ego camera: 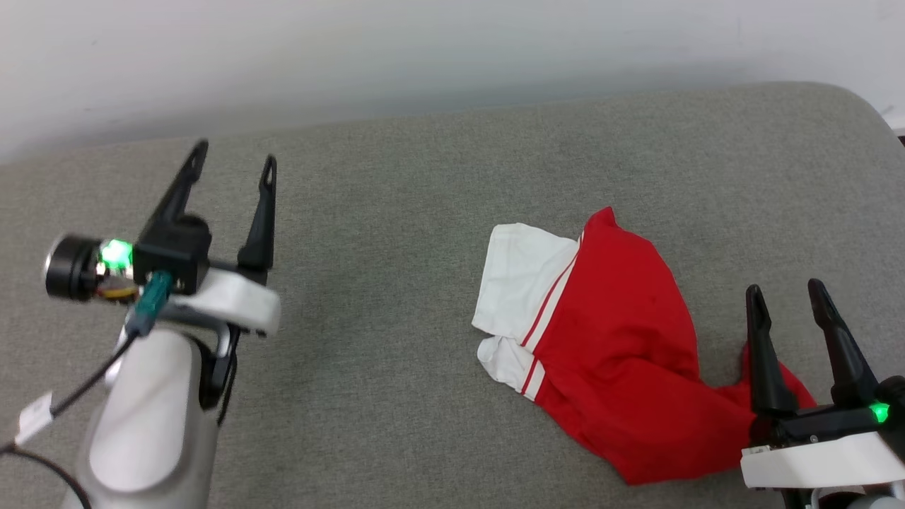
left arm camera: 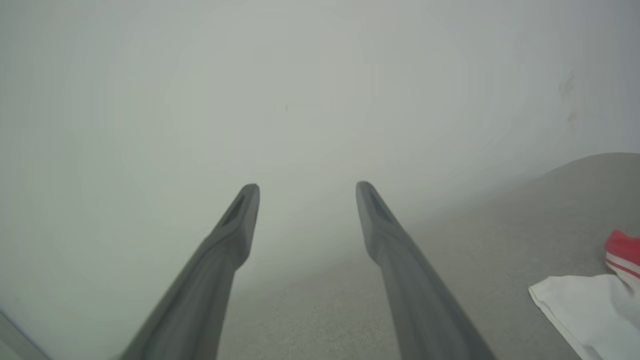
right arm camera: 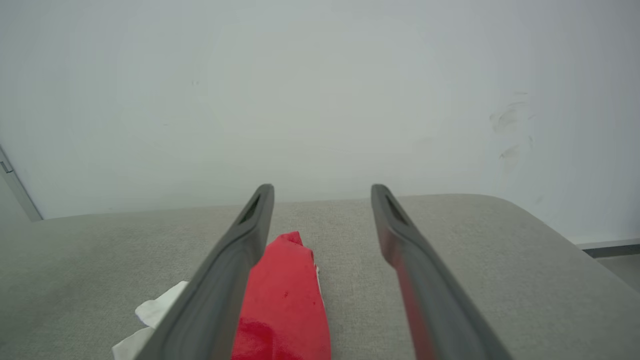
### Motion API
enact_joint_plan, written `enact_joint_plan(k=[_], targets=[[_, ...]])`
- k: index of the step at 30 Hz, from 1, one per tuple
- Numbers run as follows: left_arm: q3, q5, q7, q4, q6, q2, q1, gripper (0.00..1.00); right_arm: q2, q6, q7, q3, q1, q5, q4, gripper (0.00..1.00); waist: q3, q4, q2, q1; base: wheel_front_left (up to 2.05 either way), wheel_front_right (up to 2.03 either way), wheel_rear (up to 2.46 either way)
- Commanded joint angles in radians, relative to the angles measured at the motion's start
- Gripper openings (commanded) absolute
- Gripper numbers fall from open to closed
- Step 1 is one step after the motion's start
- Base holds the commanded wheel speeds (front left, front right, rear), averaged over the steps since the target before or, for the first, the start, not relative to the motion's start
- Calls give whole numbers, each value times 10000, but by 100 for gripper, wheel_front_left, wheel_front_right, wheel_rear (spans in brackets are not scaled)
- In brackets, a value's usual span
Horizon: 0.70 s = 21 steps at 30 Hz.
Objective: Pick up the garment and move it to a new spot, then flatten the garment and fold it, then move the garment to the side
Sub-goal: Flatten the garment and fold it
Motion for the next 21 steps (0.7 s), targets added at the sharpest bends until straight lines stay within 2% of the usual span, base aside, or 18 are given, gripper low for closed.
enact_joint_plan(k=[1,6,7,9,18,21], targets=[[-258,75,292,69,-102,91,-790,100,155,-10,-75,26,103,-38,-82,100,229,-189,0,0,0,0,0],[-1493,-187,1901,532,-313,399,-3041,100,445,-9,-100,188,-38,-1,-160,100,750,-479,0,0,0,0,0],[-1493,-187,1901,532,-313,399,-3041,100,445,-9,-100,188,-38,-1,-160,100,750,-479,0,0,0,0,0],[-2583,-710,2680,836,-317,501,-3910,100,505,-9,-101,285,-156,-41,-271,100,955,-601,0,0,0,0,0],[-7723,-4870,7254,1447,-321,1424,-7538,100,601,-10,-101,928,-683,-376,-504,100,2000,-1168,0,0,0,0,0],[-9097,-6284,8744,1410,-320,1740,-8490,100,603,-9,-101,1101,-915,-203,-580,100,2366,-1360,0,0,0,0,0]])
